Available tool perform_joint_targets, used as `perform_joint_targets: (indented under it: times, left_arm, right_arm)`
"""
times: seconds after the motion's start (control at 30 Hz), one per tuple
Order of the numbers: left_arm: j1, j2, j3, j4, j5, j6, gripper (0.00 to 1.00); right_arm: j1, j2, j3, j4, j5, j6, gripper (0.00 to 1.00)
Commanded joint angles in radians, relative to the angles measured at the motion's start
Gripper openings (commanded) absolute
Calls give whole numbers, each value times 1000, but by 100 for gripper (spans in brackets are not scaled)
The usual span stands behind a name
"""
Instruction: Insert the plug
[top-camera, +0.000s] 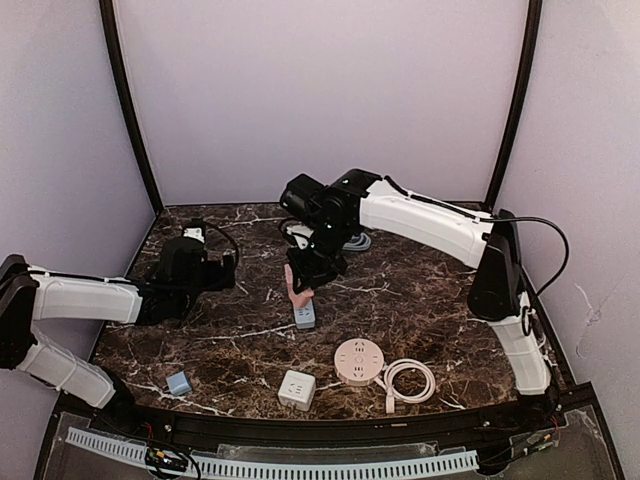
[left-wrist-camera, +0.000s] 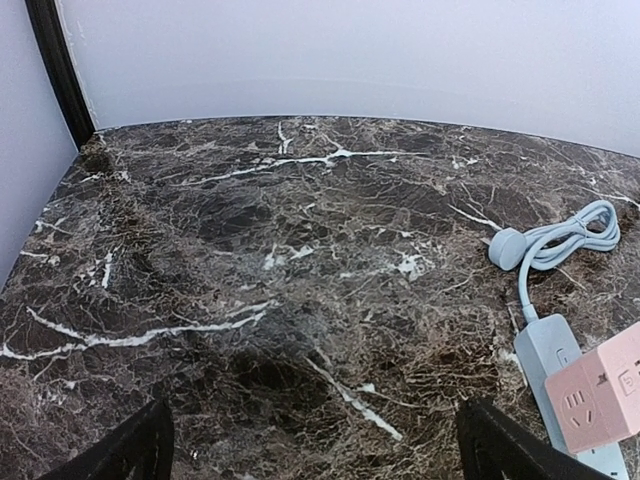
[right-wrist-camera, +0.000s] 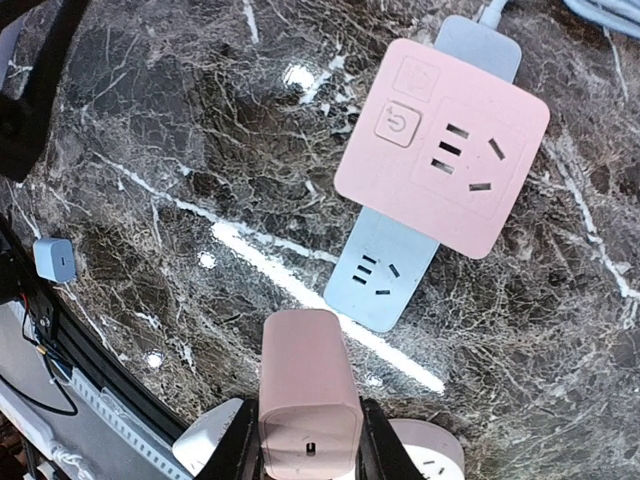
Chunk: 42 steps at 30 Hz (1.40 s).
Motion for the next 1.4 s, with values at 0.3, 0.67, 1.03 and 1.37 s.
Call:
perform_joint_targets:
  times: [0.3, 0.67, 1.03, 1.37]
  left_arm:
    - [19, -71, -123, 175, -11, 36, 99]
    - [19, -64, -150, 227, 9, 43, 99]
    - [20, -61, -162, 248, 24, 45, 99]
    - [19, -60, -166, 253, 31, 45, 99]
  right_arm:
    - [-36, 79, 39, -19, -57, 75, 0]
    - [-52, 131, 58, 2, -66, 81, 0]
    - [-69, 156, 59, 13, -58, 80, 0]
    - [-69, 162, 30, 26, -71, 87, 0]
